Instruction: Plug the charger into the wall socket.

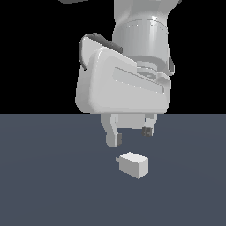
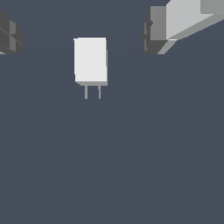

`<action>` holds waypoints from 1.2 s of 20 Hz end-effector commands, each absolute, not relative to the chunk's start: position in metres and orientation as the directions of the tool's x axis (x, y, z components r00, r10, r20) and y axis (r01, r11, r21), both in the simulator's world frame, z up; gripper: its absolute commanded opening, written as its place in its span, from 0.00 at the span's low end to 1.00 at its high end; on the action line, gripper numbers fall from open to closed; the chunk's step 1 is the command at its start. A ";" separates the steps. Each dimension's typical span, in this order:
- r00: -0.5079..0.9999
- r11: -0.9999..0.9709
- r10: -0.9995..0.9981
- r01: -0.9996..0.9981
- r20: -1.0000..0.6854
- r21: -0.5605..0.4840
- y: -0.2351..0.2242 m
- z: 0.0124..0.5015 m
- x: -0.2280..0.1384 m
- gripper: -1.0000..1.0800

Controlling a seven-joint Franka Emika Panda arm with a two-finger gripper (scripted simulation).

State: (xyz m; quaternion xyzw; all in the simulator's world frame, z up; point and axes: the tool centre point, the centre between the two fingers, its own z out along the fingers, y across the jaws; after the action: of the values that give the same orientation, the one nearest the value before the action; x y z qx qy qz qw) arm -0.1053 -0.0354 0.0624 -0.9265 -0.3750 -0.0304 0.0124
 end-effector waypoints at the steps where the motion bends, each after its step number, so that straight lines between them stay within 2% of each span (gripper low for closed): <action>1: 0.717 -0.718 0.694 0.696 0.066 0.000 -0.035 0.062 -0.105 0.96; 20: 0.714 -0.716 0.697 0.698 0.066 0.000 -0.036 0.012 -0.106 0.96; 21: 0.714 -0.716 0.697 0.698 0.066 0.000 -0.036 0.012 -0.106 0.00; 24: 0.714 -0.716 0.697 0.698 0.066 0.000 -0.036 0.012 -0.106 0.00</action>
State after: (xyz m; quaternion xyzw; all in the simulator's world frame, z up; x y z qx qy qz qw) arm -0.1057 -0.0358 0.0120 -0.9257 -0.3768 -0.0305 0.0124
